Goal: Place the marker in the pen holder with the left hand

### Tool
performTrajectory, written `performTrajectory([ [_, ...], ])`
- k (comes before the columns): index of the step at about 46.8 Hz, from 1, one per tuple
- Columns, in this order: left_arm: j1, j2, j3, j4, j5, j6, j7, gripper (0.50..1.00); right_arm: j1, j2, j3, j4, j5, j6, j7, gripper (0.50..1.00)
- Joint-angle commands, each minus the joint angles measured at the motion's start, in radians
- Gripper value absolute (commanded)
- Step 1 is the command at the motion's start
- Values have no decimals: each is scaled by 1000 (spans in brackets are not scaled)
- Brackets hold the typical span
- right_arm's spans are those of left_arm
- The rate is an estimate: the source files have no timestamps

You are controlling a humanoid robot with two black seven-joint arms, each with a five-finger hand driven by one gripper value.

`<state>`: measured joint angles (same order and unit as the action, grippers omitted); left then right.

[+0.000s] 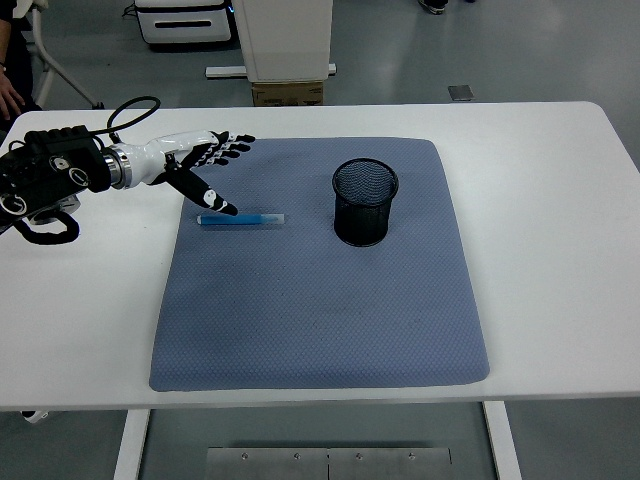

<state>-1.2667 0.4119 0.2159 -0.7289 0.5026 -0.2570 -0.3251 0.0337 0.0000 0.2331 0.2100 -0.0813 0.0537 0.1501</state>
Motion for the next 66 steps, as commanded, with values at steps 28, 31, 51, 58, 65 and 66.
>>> performTrajectory([
  [28,-158,-189,324,32,-3,-10,-2,1000,0,0,0,0,0,0,0,1000],
  [31,-200,-197,373,31,-3,-10,1,1000,0,0,0,0,0,0,0,1000],
  [51,-315,-217,543,28,11,-15,98,1000,0,0,0,-1,0,0,0,1000],
  [58,-315,-232,556,23,13,-18,98,1000,0,0,0,0,0,0,0,1000],
  [65,-318,-231,586,-1,13,-25,100,1000,0,0,0,0,0,0,0,1000],
  [66,-318,-231,594,-6,11,-25,100,1000,0,0,0,0,0,0,0,1000],
])
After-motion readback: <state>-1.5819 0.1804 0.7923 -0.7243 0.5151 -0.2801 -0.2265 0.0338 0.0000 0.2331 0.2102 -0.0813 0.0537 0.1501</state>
